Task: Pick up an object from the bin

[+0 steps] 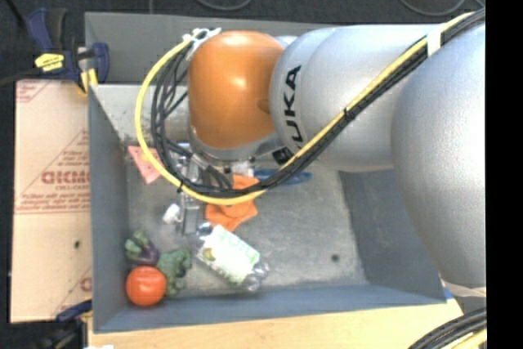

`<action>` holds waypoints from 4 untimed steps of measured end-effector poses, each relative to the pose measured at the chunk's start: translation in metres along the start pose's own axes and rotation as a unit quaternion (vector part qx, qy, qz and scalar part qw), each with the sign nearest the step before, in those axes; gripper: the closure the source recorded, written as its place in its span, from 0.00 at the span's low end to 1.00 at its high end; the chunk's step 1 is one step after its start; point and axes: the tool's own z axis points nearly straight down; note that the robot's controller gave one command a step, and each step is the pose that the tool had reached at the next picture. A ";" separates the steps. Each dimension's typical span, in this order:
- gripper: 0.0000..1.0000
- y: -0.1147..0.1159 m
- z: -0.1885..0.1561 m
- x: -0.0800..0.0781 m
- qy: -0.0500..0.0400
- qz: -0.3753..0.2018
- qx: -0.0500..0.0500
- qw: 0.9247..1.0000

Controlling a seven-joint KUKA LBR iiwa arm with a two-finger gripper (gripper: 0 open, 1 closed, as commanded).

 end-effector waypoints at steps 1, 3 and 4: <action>0.00 -0.001 -0.005 -0.002 -0.004 0.002 -0.001 1.000; 0.00 -0.019 -0.025 -0.007 -0.004 0.070 -0.001 0.998; 0.00 -0.030 -0.028 -0.003 -0.005 0.073 -0.001 0.997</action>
Offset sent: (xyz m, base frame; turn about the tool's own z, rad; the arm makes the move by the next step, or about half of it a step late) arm -0.0082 -0.0074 0.0108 0.1869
